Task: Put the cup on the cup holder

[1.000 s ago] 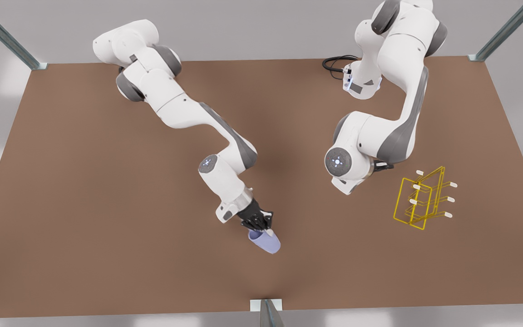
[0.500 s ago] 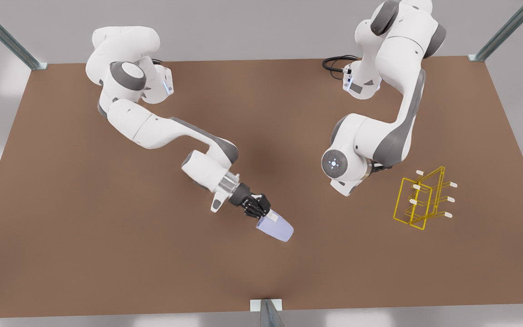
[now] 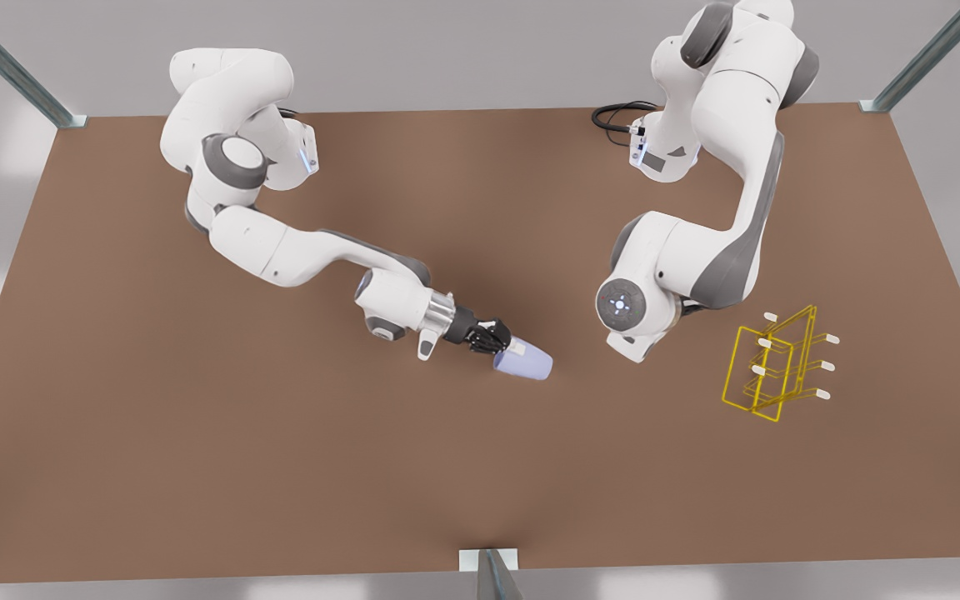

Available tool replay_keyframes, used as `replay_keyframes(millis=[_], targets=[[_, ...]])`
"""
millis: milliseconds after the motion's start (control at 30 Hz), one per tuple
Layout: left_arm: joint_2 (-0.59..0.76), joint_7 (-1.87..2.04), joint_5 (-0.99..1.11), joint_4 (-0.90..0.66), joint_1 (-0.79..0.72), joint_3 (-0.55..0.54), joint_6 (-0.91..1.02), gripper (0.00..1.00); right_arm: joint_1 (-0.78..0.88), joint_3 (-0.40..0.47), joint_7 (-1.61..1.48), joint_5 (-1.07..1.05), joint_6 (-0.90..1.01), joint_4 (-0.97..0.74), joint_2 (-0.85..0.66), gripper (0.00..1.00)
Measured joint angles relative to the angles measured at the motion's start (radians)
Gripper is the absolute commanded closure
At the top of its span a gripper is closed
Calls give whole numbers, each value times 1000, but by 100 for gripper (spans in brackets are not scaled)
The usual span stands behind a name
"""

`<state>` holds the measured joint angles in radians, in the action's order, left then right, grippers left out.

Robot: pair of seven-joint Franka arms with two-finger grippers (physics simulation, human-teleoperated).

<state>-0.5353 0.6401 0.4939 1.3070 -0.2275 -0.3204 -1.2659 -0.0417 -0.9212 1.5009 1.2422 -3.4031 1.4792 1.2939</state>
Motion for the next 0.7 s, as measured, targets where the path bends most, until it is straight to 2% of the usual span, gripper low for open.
replay_keyframes(millis=[167,333,433,667,700], targets=[[0,56,-87,-42,13,4,-27,0,0,4,90,103,-6,-8,14,79],[-48,300,-296,-84,-80,6,-221,0,-4,4,158,254,-10,0,28,79],[-71,457,-333,-78,-96,17,-329,0,-3,4,190,305,-12,-1,50,79],[-128,789,-356,-71,-107,126,-506,0,-11,7,237,358,-20,0,97,79],[-129,833,-357,-71,-112,128,-522,0,-11,7,239,362,-22,1,104,75]])
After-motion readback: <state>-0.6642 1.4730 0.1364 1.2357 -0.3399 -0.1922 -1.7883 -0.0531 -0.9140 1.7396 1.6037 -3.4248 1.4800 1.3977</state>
